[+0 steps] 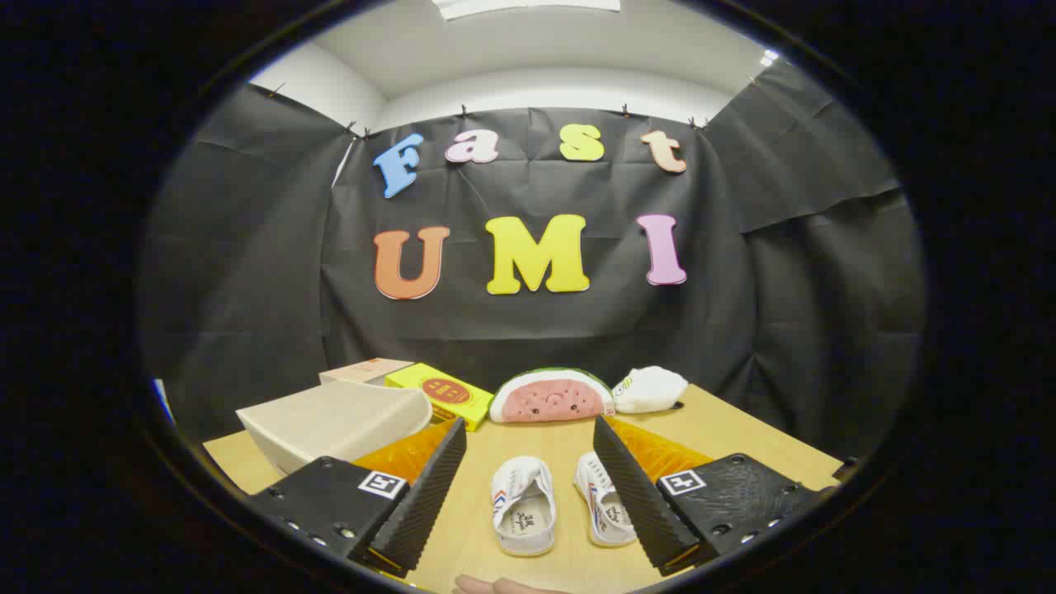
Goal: Open the storage box then place both shoes into the box .Put the left shoe in first, then the right shoe, with the right side of both shoes facing outward in a uniform manner.
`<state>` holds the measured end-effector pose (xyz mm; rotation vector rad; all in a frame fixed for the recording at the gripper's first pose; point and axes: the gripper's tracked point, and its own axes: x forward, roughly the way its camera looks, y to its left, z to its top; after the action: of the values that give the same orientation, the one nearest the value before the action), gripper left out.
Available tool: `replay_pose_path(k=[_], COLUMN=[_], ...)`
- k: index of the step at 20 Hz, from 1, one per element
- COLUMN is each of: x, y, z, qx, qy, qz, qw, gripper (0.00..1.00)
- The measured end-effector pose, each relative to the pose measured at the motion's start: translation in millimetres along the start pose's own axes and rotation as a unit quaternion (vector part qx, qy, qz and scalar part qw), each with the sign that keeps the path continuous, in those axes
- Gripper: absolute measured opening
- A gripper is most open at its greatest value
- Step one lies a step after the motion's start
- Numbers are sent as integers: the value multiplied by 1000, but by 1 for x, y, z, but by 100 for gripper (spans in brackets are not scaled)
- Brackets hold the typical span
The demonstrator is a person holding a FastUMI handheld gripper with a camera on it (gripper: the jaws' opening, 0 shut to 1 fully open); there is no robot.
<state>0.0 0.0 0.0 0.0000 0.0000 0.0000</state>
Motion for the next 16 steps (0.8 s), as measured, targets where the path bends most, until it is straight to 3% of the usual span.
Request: replay_pose_path(k=[16], x=[-26], y=[-16], z=[36], qx=[-1], qy=[-31], qz=[-12], qw=[999], gripper=[95])
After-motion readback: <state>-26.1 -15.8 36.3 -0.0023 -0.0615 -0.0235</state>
